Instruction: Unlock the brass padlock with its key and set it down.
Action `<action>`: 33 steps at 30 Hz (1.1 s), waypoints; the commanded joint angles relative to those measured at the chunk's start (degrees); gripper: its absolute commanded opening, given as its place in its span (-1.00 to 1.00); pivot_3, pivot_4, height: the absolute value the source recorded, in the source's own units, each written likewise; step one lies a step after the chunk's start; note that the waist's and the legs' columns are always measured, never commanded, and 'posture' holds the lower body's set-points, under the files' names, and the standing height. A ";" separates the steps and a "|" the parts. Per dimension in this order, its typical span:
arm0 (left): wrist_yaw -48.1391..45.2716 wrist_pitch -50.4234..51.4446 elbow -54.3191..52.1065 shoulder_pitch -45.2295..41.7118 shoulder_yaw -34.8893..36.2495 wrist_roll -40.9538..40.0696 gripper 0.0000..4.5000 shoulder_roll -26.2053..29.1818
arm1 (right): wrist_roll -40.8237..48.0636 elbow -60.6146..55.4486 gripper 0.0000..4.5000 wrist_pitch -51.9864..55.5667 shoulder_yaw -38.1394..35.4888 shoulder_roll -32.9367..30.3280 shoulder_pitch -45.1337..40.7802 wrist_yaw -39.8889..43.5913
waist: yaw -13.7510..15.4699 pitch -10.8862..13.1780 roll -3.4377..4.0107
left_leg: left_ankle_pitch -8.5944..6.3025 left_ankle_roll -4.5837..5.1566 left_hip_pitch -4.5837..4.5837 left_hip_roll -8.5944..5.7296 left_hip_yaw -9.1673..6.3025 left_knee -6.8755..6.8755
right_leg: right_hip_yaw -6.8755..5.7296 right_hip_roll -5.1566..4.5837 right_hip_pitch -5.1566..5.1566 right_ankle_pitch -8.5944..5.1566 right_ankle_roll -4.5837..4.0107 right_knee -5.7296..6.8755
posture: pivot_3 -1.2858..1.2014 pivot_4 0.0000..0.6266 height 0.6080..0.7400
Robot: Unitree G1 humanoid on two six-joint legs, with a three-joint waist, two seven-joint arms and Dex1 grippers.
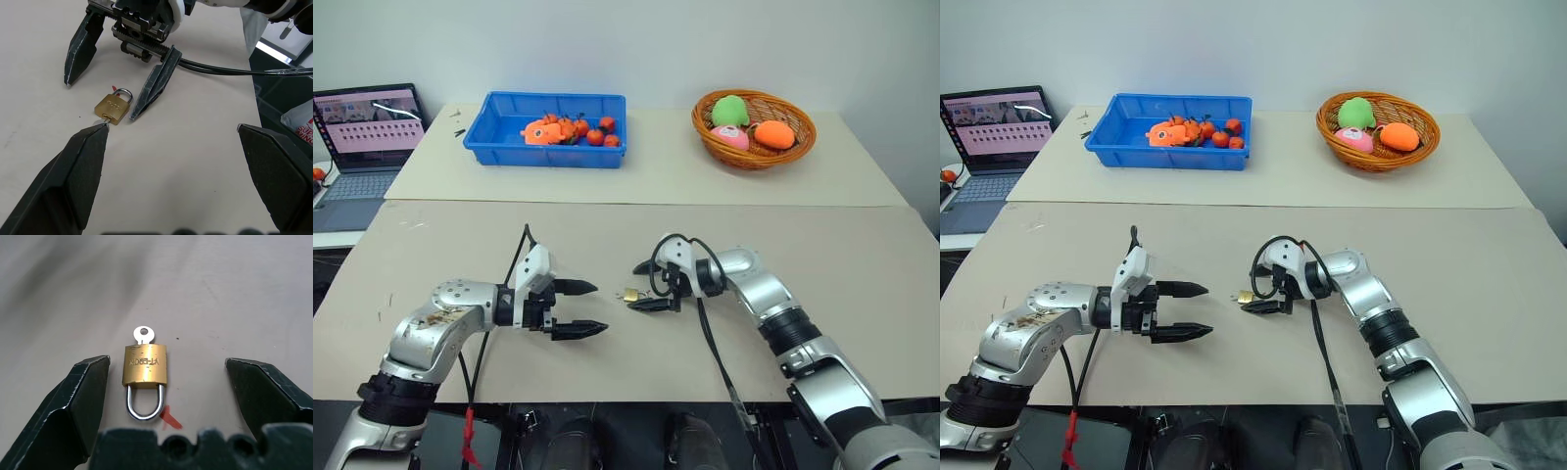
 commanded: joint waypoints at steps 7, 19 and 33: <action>0.14 -1.25 -1.44 -0.55 0.64 0.08 1.00 0.23 | -1.25 -4.74 0.97 0.01 -0.57 0.42 3.79 -0.92 | 0.03 0.00 0.00 | 0.00 0.00 0.08 0.01 -0.01 0.00 | 0.00 0.00 0.07 0.00 0.00 0.02 | 0.03 -0.52 0.28; -0.61 -1.78 0.16 -2.15 -0.05 0.87 1.00 -0.34 | -1.16 -4.35 0.97 1.28 -1.41 0.74 4.55 -1.82 | 0.02 0.00 0.00 | 0.00 -0.01 0.15 0.00 -0.02 0.00 | 0.00 0.00 0.15 0.00 0.00 0.01 | 0.03 -0.52 0.28; -0.99 -2.13 1.74 -3.39 0.07 1.80 1.00 -1.00 | -2.05 -3.45 -0.60 1.20 -1.48 1.60 4.82 -3.31 | 0.02 0.00 0.00 | 0.00 -0.01 0.25 0.01 -0.02 -0.01 | 0.01 0.00 0.25 0.00 0.00 0.01 | 0.03 -0.52 0.28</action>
